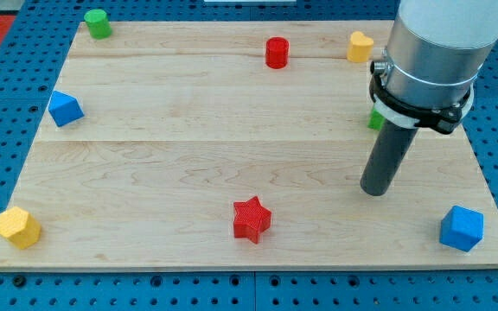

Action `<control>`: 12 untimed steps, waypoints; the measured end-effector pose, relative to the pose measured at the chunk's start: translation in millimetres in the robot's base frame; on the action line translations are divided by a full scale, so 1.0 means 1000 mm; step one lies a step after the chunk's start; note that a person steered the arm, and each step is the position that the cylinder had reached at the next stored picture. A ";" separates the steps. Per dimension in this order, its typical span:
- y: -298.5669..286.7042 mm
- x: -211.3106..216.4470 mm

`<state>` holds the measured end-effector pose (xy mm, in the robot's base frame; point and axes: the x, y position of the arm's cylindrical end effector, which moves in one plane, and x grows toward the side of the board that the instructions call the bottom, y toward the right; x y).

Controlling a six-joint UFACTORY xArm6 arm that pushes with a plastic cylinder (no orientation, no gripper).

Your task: Move the green star slightly up

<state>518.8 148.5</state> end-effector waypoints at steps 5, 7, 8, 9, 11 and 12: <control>0.051 -0.111; 0.016 -0.131; 0.013 -0.130; -0.001 -0.130; -0.022 -0.129; -0.041 -0.132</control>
<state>386.5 107.8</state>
